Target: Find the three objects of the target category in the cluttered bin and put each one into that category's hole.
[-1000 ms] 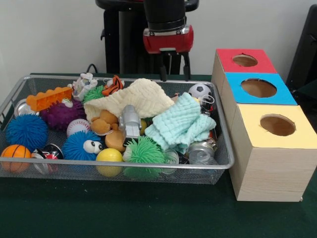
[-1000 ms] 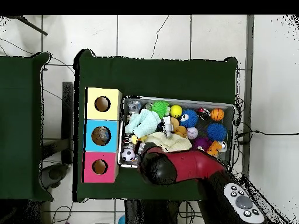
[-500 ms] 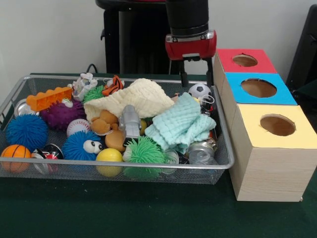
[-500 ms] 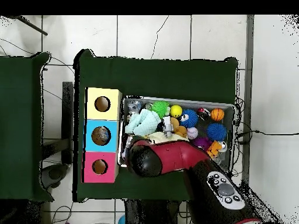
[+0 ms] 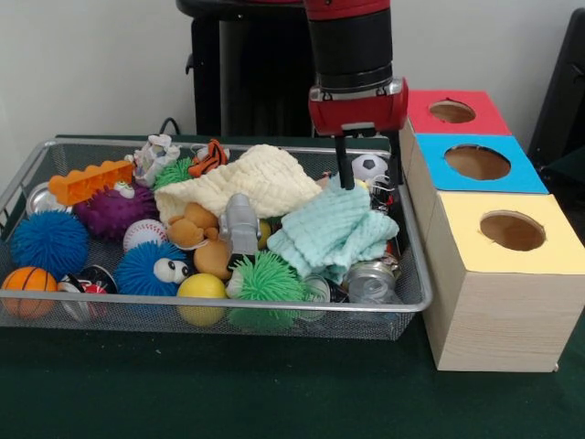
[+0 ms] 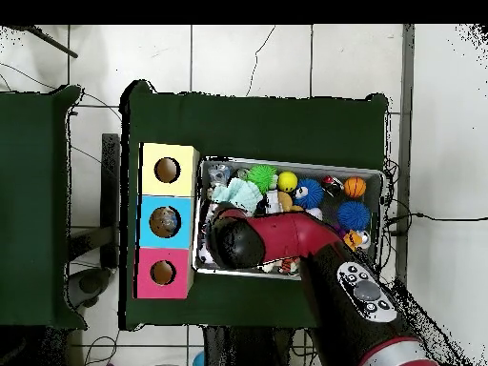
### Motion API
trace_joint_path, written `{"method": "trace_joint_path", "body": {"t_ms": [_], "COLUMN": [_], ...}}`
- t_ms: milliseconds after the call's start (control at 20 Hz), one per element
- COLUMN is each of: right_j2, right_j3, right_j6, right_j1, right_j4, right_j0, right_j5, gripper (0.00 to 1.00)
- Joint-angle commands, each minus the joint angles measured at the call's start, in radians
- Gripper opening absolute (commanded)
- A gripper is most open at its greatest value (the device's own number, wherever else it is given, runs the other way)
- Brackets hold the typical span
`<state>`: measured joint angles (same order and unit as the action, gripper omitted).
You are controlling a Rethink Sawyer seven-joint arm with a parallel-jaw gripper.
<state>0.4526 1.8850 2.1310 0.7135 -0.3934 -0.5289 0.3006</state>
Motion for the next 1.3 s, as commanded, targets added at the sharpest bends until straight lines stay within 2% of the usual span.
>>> {"method": "trace_joint_path", "body": {"t_ms": [50, 250, 500, 850, 1050, 1300], "right_j2": [-0.041, -0.066, -0.108, -0.139, -0.142, -0.136], "right_j3": [-0.190, -0.295, -0.487, -0.598, -0.618, -0.644], "right_j6": [0.016, 0.021, 0.053, 0.055, 0.044, 0.019], "right_j1": [-0.055, -0.119, -0.246, -0.310, -0.333, -0.324], "right_j4": [0.040, 0.042, 0.036, 0.036, 0.036, 0.051], "right_j0": [0.049, 0.111, 0.212, 0.252, 0.250, 0.238], "right_j5": [0.190, 0.254, 0.298, 0.317, 0.307, 0.362], "gripper": [1.00, 1.00, 1.00, 1.00, 1.00, 1.00]}}
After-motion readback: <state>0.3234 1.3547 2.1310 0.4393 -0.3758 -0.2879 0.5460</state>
